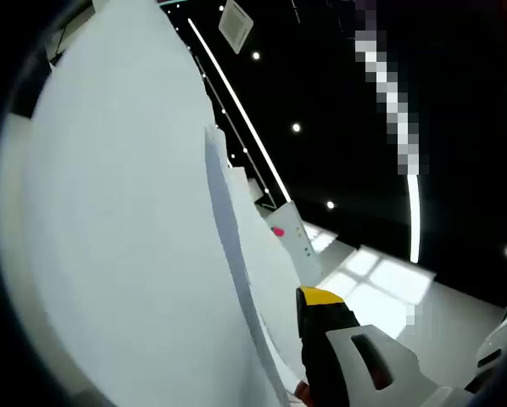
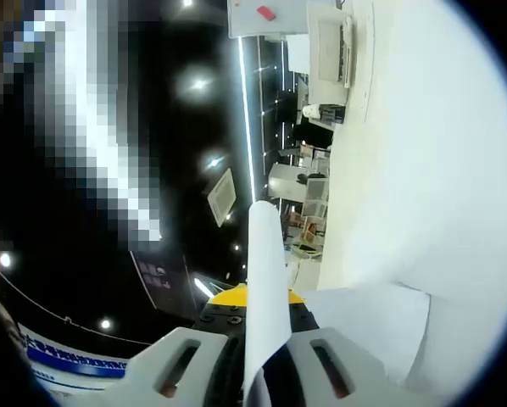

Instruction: Organize the stack of printing papers by aligning and flattening the scattered papers on the table

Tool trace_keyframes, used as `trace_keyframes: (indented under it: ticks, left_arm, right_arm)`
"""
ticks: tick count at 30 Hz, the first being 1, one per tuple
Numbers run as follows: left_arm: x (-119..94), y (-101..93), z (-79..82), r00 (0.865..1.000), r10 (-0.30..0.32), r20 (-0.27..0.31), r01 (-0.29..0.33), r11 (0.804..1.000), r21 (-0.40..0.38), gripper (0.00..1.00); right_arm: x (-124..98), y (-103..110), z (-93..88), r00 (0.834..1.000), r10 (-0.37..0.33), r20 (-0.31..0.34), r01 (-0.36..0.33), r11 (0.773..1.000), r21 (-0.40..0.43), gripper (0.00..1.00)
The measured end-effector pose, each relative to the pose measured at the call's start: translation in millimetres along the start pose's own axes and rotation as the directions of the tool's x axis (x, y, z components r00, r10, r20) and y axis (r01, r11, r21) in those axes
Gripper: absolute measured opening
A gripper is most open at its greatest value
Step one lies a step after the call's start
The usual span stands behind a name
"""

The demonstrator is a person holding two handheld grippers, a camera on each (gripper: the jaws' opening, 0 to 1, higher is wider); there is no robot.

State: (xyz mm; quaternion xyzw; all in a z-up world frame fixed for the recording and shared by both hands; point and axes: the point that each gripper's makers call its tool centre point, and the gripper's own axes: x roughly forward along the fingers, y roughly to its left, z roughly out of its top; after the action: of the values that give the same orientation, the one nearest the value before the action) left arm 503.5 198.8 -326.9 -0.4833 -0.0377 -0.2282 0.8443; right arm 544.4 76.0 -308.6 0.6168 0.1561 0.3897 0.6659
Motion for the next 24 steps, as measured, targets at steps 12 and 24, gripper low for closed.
trace_keyframes:
  ticks: [12,24]
  left_arm:
    - [-0.7,0.8,1.5,1.0,0.005,0.013,-0.005,1.0,-0.005,0.28]
    - [-1.8,3.8,6.3,0.999,0.012,0.043,-0.012,1.0,-0.008,0.27]
  right_arm:
    - [3.1,-0.7,-21.5,0.999,0.013,-0.035,-0.013,1.0,0.016,0.0]
    - [2.9,2.3,-38.4,0.998,0.025,-0.057,-0.024,0.999,0.027,0.0]
